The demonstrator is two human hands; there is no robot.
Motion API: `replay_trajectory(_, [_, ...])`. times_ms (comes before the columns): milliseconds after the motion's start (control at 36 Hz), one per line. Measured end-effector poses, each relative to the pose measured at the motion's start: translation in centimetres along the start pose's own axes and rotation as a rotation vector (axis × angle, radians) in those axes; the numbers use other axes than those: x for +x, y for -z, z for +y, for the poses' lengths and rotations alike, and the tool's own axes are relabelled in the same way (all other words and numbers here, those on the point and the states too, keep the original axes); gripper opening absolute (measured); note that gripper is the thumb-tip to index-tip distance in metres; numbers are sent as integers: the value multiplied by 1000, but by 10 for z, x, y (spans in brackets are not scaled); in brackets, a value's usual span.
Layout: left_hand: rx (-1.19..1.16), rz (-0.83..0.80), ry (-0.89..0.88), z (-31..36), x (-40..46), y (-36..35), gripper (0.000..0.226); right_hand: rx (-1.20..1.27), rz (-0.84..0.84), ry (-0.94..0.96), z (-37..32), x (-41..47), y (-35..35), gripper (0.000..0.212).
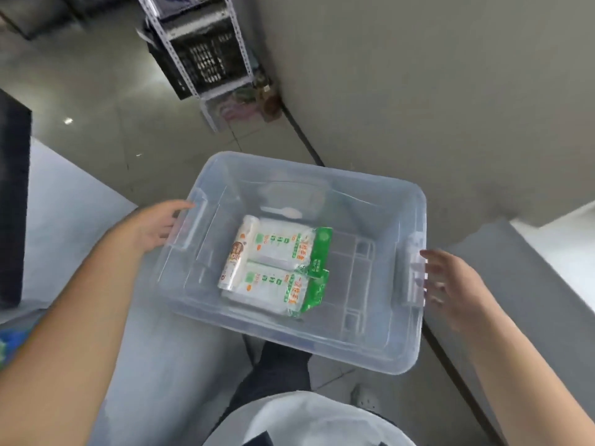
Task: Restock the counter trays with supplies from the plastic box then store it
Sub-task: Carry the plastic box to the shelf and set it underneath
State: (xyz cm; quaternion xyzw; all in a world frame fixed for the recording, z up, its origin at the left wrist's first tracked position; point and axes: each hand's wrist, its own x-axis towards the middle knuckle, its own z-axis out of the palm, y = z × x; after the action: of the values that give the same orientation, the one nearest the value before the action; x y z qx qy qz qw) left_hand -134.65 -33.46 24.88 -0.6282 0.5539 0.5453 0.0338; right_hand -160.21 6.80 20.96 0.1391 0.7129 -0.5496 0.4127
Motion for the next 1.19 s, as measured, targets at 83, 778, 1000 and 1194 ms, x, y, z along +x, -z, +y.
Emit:
replay_trajectory(83, [-81, -4, -7, 20, 54, 26, 47, -57, -3, -2, -57, 38, -45, 26])
replay_trajectory(778, [-313, -3, 77, 257, 362, 226, 16, -251, -125, 106, -413, 262, -435, 9])
replay_trajectory(1000, [-477, 125, 239, 282, 438, 326, 20, -325, -244, 67, -500, 359, -629, 7])
replay_trajectory(1194, [-713, 347, 294, 273, 473, 419, 14, -486, -432, 58, -549, 394, -830, 13])
